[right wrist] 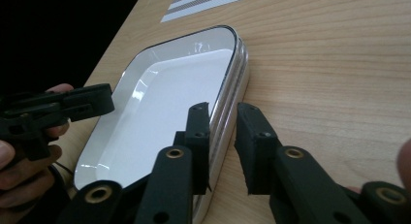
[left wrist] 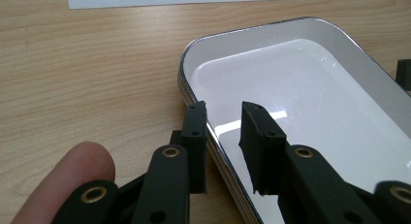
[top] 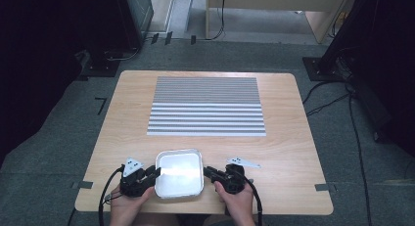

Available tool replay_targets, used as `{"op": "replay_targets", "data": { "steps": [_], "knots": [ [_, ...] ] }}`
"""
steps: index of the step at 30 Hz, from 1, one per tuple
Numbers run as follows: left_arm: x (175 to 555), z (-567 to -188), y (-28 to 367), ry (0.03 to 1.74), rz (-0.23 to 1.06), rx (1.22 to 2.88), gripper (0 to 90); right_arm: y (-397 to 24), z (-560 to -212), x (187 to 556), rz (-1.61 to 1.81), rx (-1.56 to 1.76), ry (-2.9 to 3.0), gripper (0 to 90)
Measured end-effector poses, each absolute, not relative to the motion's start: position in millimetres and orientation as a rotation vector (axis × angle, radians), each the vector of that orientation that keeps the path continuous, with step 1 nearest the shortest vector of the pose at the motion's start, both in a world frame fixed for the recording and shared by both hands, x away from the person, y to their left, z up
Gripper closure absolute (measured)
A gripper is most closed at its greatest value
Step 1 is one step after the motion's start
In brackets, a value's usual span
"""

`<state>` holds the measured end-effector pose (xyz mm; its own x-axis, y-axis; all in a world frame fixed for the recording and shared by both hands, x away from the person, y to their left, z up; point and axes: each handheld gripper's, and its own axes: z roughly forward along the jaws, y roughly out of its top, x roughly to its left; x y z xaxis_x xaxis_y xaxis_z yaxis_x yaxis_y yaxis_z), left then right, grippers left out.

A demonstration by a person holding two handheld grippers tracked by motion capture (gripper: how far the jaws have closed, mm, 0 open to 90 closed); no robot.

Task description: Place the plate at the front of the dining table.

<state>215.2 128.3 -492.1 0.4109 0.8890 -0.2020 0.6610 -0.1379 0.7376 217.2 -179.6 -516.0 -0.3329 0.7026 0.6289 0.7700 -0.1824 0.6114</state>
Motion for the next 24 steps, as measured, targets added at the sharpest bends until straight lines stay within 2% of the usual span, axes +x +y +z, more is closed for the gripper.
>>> {"op": "replay_targets", "data": {
  "steps": [8,24],
  "knots": [
    [216.1,-493.4,128.5,1.337,0.388,1.878,78.8,-181.5,-520.2,217.8,-1.547,-1.773,-1.894,84.4],
    [216.7,-494.8,127.7,1.346,0.398,1.874,78.3,-179.2,-520.1,213.1,-1.508,-1.720,-1.914,88.9]
  ]
}}
